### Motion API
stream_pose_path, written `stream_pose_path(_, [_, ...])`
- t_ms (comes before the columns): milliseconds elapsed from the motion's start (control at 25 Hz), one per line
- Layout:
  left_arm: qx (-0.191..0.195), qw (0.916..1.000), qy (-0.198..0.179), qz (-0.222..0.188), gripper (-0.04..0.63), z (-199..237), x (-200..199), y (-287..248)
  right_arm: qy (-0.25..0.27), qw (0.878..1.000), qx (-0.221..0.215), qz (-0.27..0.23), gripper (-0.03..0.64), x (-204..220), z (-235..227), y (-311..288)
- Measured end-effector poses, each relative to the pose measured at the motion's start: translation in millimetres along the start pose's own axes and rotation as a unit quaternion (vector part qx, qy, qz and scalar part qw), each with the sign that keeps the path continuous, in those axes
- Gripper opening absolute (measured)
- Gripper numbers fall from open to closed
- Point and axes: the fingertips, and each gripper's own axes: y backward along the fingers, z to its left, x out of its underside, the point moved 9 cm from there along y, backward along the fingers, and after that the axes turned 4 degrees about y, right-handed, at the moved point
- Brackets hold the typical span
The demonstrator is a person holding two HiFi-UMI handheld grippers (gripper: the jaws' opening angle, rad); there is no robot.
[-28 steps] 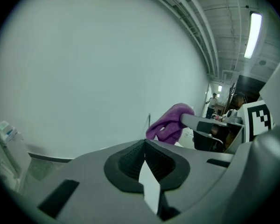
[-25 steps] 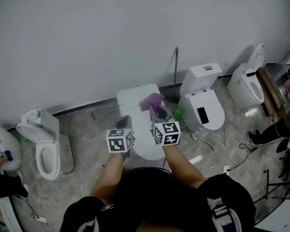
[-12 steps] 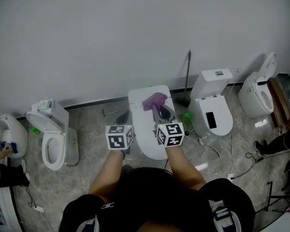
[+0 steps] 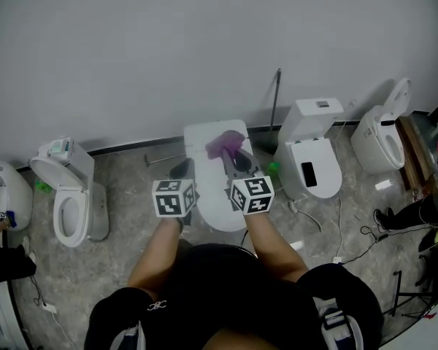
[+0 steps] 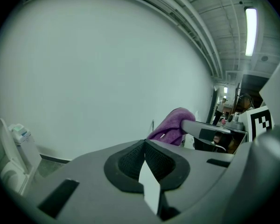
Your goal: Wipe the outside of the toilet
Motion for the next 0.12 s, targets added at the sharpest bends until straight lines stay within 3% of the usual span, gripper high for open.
stream_pose_path(120, [-0.002,1.0000,0.003,-0.002,0.006,-5.8,1.3,4.0,0.000,1.000,-0.006,0.003,0.048,-0.8,1.3,5.6])
